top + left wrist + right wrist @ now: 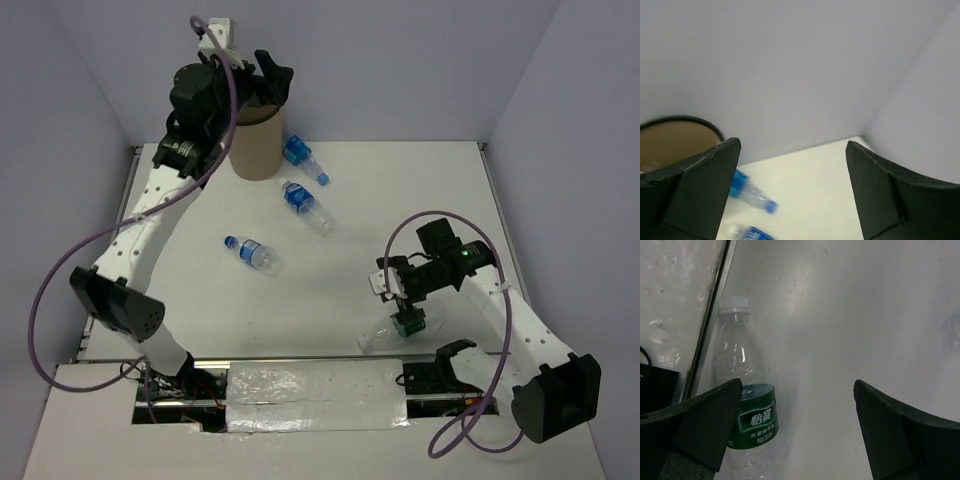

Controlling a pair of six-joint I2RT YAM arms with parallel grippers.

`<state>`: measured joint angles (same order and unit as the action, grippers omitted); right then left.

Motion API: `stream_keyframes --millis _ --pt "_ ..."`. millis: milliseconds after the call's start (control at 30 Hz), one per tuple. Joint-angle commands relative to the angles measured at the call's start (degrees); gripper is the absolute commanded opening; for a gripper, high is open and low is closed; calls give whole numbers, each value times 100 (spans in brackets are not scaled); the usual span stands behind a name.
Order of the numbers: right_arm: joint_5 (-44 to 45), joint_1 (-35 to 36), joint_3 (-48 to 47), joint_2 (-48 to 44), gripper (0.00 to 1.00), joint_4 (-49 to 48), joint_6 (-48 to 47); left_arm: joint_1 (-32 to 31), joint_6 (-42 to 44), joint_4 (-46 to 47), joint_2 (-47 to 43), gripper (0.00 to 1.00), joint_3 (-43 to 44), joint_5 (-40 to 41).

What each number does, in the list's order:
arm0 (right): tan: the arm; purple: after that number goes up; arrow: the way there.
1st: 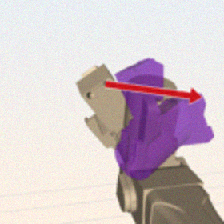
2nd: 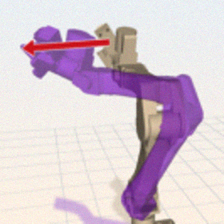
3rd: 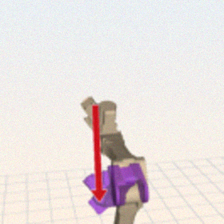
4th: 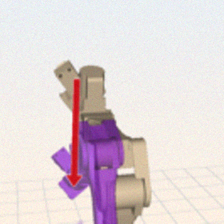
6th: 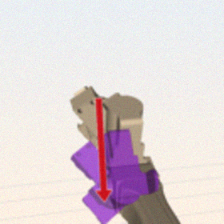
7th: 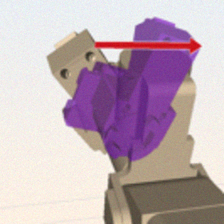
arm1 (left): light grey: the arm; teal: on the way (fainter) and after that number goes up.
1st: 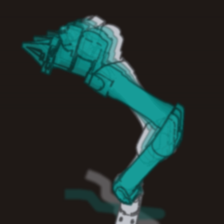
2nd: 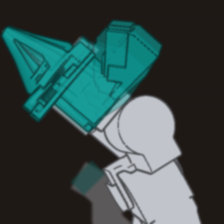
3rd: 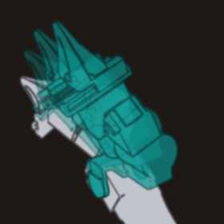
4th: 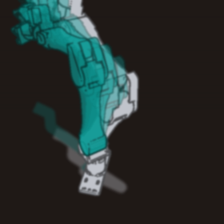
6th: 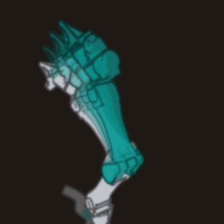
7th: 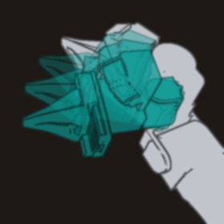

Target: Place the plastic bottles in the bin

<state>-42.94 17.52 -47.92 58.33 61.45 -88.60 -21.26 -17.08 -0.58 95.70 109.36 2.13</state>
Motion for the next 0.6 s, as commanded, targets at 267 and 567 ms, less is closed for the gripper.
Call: stream_keyframes --millis 267,567 --pt "1665 1534 1003 -1166 100 -597 2231 -19 -2280 444 -1825 99 -2620 -1250" --pt "3212 2414 1909 -289 98 -2725 3586 -80 -2696 963 -2994 99 -4071 -1347"
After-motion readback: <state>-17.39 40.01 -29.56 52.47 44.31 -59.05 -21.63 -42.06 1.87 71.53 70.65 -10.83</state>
